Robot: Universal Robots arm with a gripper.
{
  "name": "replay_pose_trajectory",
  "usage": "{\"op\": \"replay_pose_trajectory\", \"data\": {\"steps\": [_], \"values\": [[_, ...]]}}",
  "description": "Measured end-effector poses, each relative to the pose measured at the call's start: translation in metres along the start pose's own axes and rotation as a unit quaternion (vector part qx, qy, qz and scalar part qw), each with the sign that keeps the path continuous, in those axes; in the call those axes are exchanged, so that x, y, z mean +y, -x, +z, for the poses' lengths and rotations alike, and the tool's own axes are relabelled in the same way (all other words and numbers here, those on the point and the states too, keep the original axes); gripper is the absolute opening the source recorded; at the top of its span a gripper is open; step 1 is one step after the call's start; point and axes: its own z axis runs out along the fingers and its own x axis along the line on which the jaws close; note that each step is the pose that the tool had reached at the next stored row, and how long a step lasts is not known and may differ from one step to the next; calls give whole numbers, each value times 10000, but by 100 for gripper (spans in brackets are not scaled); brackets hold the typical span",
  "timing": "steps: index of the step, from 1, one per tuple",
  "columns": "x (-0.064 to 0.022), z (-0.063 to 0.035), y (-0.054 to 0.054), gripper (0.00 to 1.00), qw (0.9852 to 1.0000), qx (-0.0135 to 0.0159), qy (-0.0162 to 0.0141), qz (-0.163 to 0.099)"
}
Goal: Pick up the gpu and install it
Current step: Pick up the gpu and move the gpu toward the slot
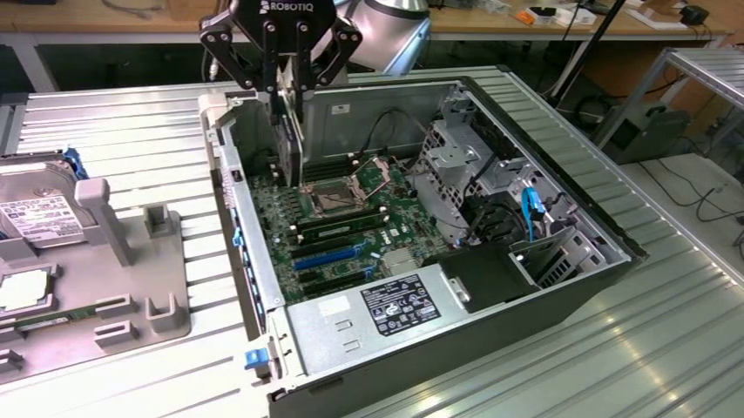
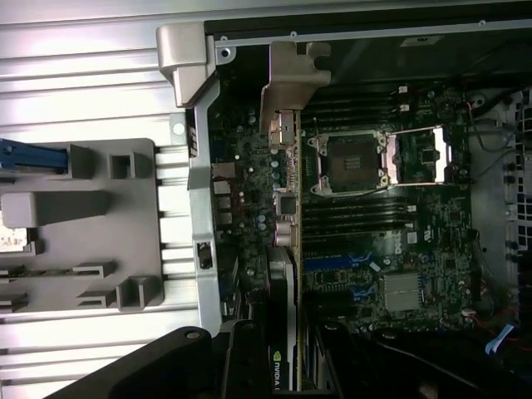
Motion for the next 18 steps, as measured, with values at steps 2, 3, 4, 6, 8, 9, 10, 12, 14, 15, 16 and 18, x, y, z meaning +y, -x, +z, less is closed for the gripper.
{"op": "replay_pose_trajectory", "data": {"steps": [2,3,4,6,8,9,10,12,14,15,16,18], "values": [[2,1,32,27,10000,0,0,0],[4,2,48,27,10000,0,0,0],[4,2,60,27,10000,0,0,0],[6,2,76,27,10000,0,0,0],[7,3,98,27,10000,0,0,0],[8,4,108,27,10000,0,0,0],[9,5,125,27,10000,0,0,0],[11,5,150,27,10000,0,0,0],[14,6,182,27,10000,0,0,0],[15,7,201,27,10000,0,0,0],[16,8,221,27,10000,0,0,0],[18,9,238,27,10000,0,0,0]]}}
